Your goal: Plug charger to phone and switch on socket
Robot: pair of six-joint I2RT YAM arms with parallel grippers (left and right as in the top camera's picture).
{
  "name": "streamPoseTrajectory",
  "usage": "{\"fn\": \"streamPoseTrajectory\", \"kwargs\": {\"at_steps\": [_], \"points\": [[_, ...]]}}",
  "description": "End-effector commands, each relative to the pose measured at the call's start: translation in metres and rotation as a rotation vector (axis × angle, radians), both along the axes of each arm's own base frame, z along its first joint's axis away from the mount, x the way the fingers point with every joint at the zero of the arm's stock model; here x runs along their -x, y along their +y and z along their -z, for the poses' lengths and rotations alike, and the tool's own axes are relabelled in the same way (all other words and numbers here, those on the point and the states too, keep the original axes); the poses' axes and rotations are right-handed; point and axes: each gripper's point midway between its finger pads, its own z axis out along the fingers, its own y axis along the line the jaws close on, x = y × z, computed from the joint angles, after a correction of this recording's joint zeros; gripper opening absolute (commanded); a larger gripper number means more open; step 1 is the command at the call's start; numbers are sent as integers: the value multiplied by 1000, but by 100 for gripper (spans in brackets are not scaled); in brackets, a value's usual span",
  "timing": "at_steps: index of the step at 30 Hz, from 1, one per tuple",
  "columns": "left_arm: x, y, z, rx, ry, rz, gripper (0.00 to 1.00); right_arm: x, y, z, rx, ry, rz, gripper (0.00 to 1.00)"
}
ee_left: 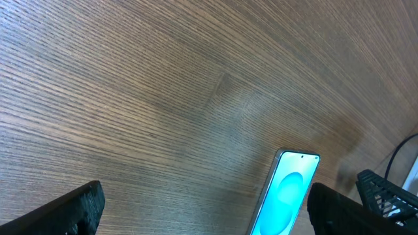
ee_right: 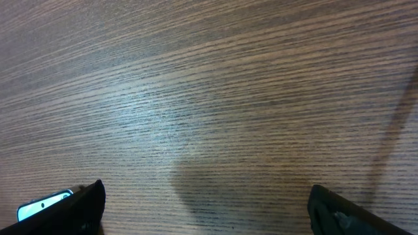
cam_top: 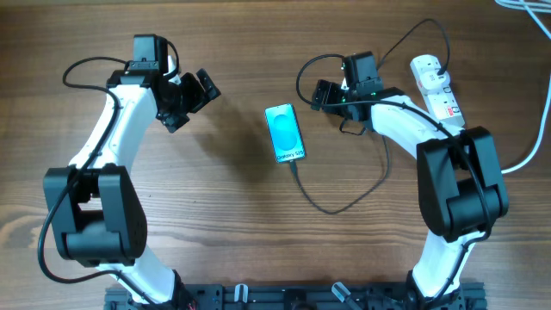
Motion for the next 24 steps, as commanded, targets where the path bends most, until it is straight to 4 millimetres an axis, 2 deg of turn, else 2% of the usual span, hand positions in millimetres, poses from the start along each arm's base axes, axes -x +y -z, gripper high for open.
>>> {"fn": "streamPoseTrajectory", "kwargs": {"at_steps": [1, 3, 5, 8, 11, 14, 19, 24], "points": [[-1, 0, -42, -16, -113, 15, 100, 6, -5, 17, 22, 34, 19, 100], [5, 9, -73, -64, -182, -8, 100, 6, -5, 17, 22, 33, 19, 100], [19, 17, -95, -136, -229, 40, 100, 6, -5, 17, 22, 34, 20, 100], [18, 16, -105, -195, -341, 144, 100, 6, -5, 17, 22, 34, 20, 100], [9, 14, -80, -195, -476, 142, 100, 6, -5, 17, 22, 34, 20, 100], [19, 4, -52, -155, -600, 162, 100, 6, -5, 17, 22, 34, 20, 100], [79, 3, 0, -149, -653, 167, 100, 6, -5, 17, 22, 34, 19, 100], [127, 3, 37, -147, -630, 168, 100, 6, -5, 17, 22, 34, 19, 100]]}}
